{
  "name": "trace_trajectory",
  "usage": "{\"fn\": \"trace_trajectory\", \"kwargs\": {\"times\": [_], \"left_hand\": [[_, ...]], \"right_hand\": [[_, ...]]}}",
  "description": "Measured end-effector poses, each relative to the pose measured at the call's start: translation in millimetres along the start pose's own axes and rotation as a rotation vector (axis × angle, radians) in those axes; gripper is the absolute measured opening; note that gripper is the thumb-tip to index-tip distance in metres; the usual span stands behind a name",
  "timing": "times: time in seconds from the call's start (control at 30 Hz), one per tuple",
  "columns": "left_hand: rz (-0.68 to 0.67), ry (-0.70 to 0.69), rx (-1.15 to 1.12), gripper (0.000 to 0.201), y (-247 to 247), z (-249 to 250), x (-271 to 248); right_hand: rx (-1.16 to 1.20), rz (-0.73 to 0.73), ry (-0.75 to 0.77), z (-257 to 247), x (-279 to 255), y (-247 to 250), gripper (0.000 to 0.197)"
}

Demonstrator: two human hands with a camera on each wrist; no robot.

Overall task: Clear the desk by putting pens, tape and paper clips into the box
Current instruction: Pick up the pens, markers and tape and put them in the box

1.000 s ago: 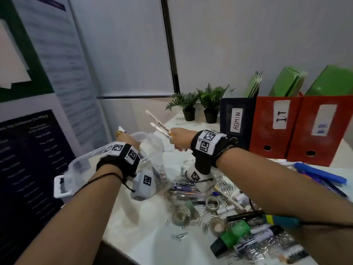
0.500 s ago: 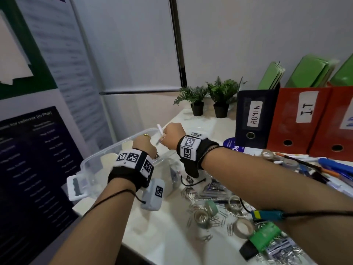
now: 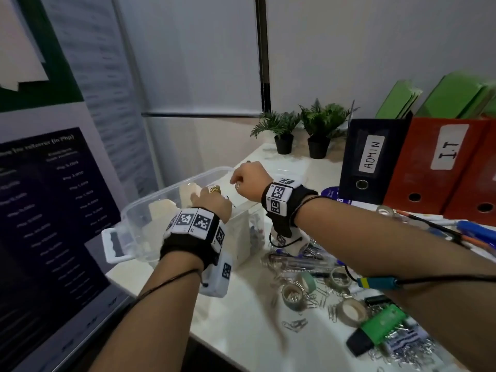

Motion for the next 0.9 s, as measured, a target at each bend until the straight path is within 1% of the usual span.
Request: {"fn": "trace_trajectory", "kwargs": {"times": [0.07,0.1,0.13,0.17,0.2,0.23,0.27,0.3,0.33,0.37,0.4,0.43,0.5,0.57,0.67,0.73,0.77,0.83,0.9], "left_hand": [[0.044,0.019,-0.090,0.046,2,-5,1],[0.108,0.025,-0.173,0.046,7,-8,1],[0.202,0.017,-0.256,0.046,14,-8,-2],[0.314,-0.022,-0.321,0.047,22,-6,-7],[0.425,-0.087,-0.354,0.049,29,0,-17],[0.525,-0.170,-0.358,0.050,36,9,-32],[0.604,-0.264,-0.358,0.051,37,21,-46],[0.651,-0.358,-0.359,0.049,35,34,-60],[0.654,-0.443,-0.338,0.047,28,50,-73],[0.609,-0.515,-0.304,0.044,16,65,-84],[0.526,-0.567,-0.271,0.042,2,80,-94],[0.429,-0.597,-0.241,0.039,-15,94,-100],[0.231,-0.608,-0.207,0.038,-48,116,-103],[0.091,-0.611,-0.174,0.041,-73,135,-105],[0.017,-0.647,-0.115,0.038,-85,163,-110],[0.008,-0.657,-0.050,0.039,-89,178,-113],[0.001,-0.635,-0.006,0.041,-92,182,-111],[-0.041,-0.541,0.086,0.044,-101,184,-104],[-0.096,-0.463,0.202,0.039,-107,179,-98]], "right_hand": [[0.163,0.101,0.004,4,-11,7,0.028],[0.220,0.153,0.000,8,-20,14,0.028],[0.247,0.197,-0.008,14,-31,22,0.027],[0.249,0.225,-0.018,21,-43,31,0.026],[0.232,0.222,-0.032,31,-59,37,0.024],[0.189,0.178,-0.054,41,-77,42,0.022],[0.119,0.087,-0.084,53,-97,44,0.020],[0.044,-0.037,-0.124,66,-119,43,0.019],[-0.024,-0.170,-0.169,80,-141,39,0.019],[-0.083,-0.290,-0.212,93,-163,36,0.020],[-0.138,-0.384,-0.251,105,-184,35,0.020],[-0.184,-0.448,-0.285,115,-201,35,0.020],[-0.236,-0.474,-0.331,128,-224,40,0.019],[-0.282,-0.464,-0.377,139,-242,47,0.021],[-0.312,-0.496,-0.436,154,-263,49,0.022],[-0.264,-0.478,-0.421,153,-267,45,0.021],[-0.232,-0.465,-0.412,151,-268,42,0.022],[-0.159,-0.451,-0.417,147,-270,35,0.025],[-0.139,-0.471,-0.422,142,-269,29,0.025]]}}
Point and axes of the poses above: each hand's wrist, its own x-axis towards the middle knuckle, its own y-axis out of the back of the hand, z = x × y, the point moved 8 cm from there along x, towards the middle knuckle, and after that the axes turned 11 degrees about y, right-handed, at the moved point
